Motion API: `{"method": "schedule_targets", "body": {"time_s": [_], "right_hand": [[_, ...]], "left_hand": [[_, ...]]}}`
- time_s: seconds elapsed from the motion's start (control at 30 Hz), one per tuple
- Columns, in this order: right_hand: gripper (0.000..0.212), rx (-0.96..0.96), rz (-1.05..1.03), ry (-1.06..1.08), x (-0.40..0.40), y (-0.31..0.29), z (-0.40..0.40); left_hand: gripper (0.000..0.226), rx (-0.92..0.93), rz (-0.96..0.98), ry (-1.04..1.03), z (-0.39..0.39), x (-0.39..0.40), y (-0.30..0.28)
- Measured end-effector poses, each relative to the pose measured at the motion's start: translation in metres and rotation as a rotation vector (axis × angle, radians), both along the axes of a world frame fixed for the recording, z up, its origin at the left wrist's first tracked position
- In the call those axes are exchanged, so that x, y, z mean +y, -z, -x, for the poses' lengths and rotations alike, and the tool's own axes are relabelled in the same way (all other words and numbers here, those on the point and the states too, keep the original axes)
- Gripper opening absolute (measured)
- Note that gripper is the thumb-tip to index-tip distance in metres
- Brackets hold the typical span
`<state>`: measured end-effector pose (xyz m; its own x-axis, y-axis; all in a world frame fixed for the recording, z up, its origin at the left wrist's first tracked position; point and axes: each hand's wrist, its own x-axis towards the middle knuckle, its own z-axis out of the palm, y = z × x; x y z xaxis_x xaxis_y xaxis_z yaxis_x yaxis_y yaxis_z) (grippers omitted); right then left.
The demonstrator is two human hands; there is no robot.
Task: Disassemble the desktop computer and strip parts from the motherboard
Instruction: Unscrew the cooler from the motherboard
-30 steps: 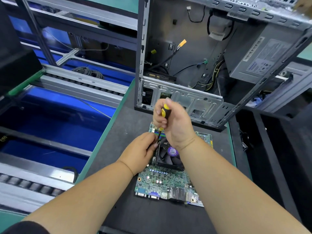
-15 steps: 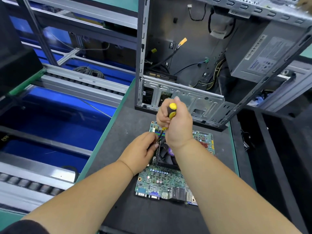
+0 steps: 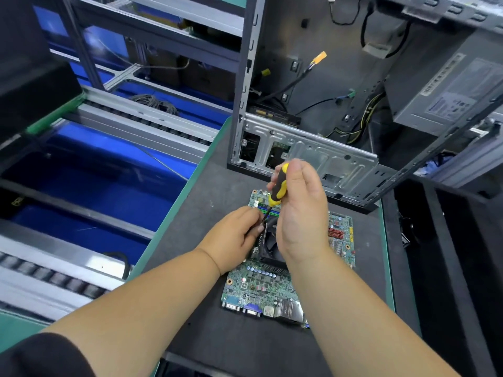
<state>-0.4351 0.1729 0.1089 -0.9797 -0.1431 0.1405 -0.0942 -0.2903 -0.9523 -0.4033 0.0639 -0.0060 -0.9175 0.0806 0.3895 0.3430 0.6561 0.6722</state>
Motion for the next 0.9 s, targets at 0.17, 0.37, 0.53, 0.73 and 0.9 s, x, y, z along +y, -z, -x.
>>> {"method": "schedule_targets", "body": {"time_s": [0.17,0.37,0.53,0.73,0.9], "right_hand": [[0.050,-0.014,0.033,-0.194,-0.013,-0.009,0.011],[0.037,-0.096,0.024,-0.390,-0.003,-0.014,0.028],[0.020,-0.010,-0.045,-0.150,0.002,-0.003,0.006],[0.027,0.052,-0.049,-0.114,-0.007,-0.001,-0.008],[0.051,-0.058,-0.037,-0.296,-0.012,-0.011,0.011]], "left_hand": [[0.003,0.002,-0.005,0.016,-0.002,-0.001,0.000],[0.015,0.022,0.016,-0.005,-0.001,-0.001,0.000],[0.016,0.013,0.011,-0.015,0.001,-0.001,-0.001],[0.009,-0.020,-0.006,0.016,-0.001,-0.001,-0.002],[0.011,-0.028,0.016,-0.004,-0.002,0.000,-0.003]]}}
